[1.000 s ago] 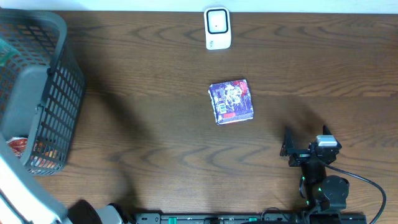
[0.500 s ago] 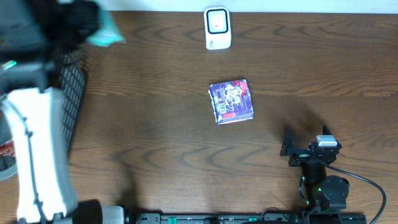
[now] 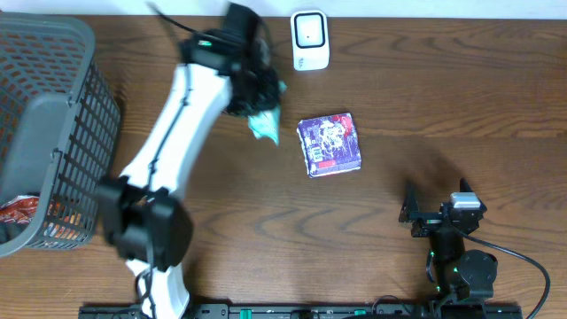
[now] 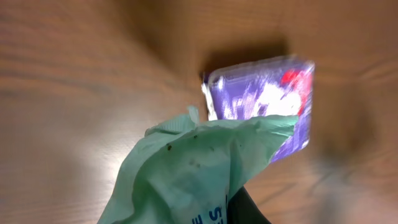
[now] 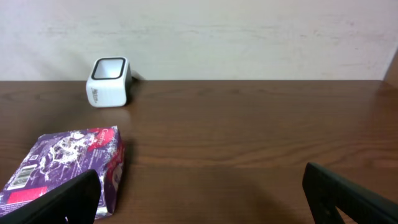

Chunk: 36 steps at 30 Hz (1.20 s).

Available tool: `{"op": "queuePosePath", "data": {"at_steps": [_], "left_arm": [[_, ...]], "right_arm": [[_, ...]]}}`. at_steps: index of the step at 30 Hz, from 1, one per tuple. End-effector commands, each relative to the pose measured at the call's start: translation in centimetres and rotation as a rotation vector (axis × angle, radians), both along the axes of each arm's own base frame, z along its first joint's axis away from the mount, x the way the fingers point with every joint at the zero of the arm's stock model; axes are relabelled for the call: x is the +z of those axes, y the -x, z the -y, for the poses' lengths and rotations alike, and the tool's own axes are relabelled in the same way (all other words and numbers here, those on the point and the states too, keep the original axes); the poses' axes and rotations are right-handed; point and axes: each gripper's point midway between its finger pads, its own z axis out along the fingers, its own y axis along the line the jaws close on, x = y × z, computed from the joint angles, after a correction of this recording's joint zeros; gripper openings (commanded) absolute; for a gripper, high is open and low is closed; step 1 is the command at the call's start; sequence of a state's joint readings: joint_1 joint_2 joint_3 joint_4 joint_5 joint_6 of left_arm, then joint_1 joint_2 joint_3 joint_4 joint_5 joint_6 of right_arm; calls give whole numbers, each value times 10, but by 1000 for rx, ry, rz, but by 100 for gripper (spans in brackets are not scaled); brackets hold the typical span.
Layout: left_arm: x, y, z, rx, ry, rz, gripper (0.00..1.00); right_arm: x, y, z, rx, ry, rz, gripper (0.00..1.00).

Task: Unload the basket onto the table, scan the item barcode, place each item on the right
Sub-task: 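Carry the green pack with the left gripper and drop it beside the purple pack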

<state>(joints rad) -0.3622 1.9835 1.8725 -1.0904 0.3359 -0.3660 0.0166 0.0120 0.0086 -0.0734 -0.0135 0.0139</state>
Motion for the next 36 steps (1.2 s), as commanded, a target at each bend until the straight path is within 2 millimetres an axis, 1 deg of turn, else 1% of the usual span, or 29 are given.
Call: {"op": "queuePosePath", "data": {"at_steps": [1,3,5,8,11,15,20,23,26,29,32,34,36], "left_arm": [[-34,23,26,-42,-47,-114,7],[-46,33,37,-73,-66,-151,7],[-53,40,47,-101,-76,-164,7],[-52,47,59,-135,-77,-156,7],[-51,53,63,-150,-79,-162,7],[-52,67,71,-181,-91,-186,7],[-52,88,95,-257,-100,-181,7],[-53,100,106,-295,-108,-178,7],[-55,107,113,-319,-115,-173,7],[-62,110,118,-316,-113,-175,7],[-74,113,119,-295,-114,-185,7],[-88,114,119,-295,-112,-183,7],[-97,114,120,-295,-108,-176,7]], "right_arm": [[0,0,3,-11,-7,1,99],[0,0,3,-11,-7,1,99],[0,0,3,-11,-7,1,99],[0,0,3,-11,-7,1,99],[0,0,3,-11,-7,1,99],[0,0,3,-11,-7,1,99],[0,0,3,-11,-7,1,99],[0,0,3,-11,-7,1,99],[0,0,3,-11,-7,1,99],[0,0,3,-11,-7,1,99],[0,0,3,-11,-7,1,99],[0,0,3,-11,-7,1,99],[0,0,3,-11,-7,1,99]]}}
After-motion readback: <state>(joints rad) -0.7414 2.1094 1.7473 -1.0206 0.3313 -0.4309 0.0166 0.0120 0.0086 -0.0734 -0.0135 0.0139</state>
